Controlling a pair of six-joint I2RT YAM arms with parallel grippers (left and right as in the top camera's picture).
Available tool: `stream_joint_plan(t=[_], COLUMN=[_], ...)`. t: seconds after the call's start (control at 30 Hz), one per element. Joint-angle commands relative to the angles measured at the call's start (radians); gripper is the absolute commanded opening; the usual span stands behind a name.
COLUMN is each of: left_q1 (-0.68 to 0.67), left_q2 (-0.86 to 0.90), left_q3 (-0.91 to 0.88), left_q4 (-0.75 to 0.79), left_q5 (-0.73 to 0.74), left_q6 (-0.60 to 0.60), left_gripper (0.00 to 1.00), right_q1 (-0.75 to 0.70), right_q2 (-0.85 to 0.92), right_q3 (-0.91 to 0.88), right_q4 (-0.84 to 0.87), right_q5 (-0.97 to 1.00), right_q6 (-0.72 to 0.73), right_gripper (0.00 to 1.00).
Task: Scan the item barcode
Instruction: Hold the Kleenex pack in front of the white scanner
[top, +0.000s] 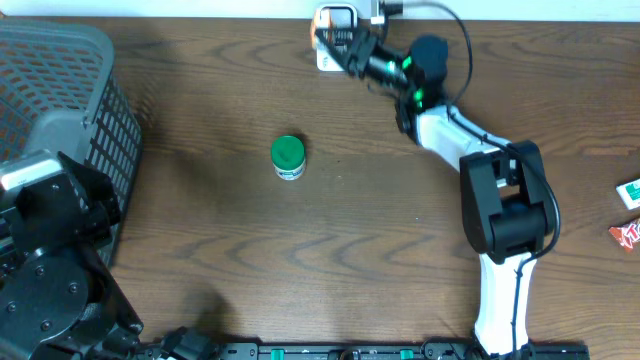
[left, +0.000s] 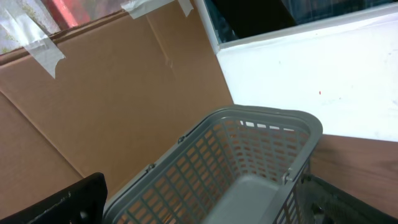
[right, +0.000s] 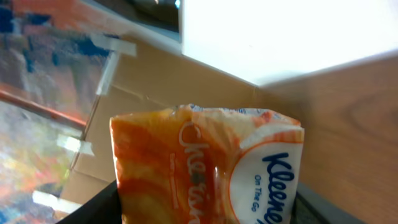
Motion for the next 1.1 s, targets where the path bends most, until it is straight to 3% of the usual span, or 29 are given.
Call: stream_joint_plan(t=[0.0, 0.13, 0.37, 0.7, 0.83, 1.07], left_q1=[0.003, 0.003, 0.003, 0.003, 0.003, 0.003], left_q2=[-0.004, -0.004, -0.004, -0.004, -0.004, -0.004], left_q3=[0.000, 0.000, 0.000, 0.000, 0.000, 0.000], left_q4=[0.003, 0.003, 0.003, 0.003, 0.003, 0.003], left_q5=[-0.009, -0.009, -0.009, -0.009, -0.009, -0.009], left_q6=[-0.010, -0.010, -0.010, -0.010, -0.010, -0.010], left_gripper=[0.98, 0.98, 0.98, 0.98, 0.98, 0.98], right_q1=[-0.005, -0.006, -0.005, -0.006, -0.006, 0.000], right_q2=[0.063, 0.132, 0.238, 0.263, 0.263, 0.280], right_q3=[0.151, 0.281, 0.418, 0.430, 0.430, 0.430], right_q4=[-0.045, -0.151, -0.155, -0.189, -0.252, -0.391], right_q5=[0.036, 0.089, 0.171, 0.299, 0.313, 0.346], right_q6=[0.031, 0.092, 0.302, 0.650, 0.719, 0.719], right_gripper=[0.62, 0.60, 0.59, 0.57, 0.58, 0.58])
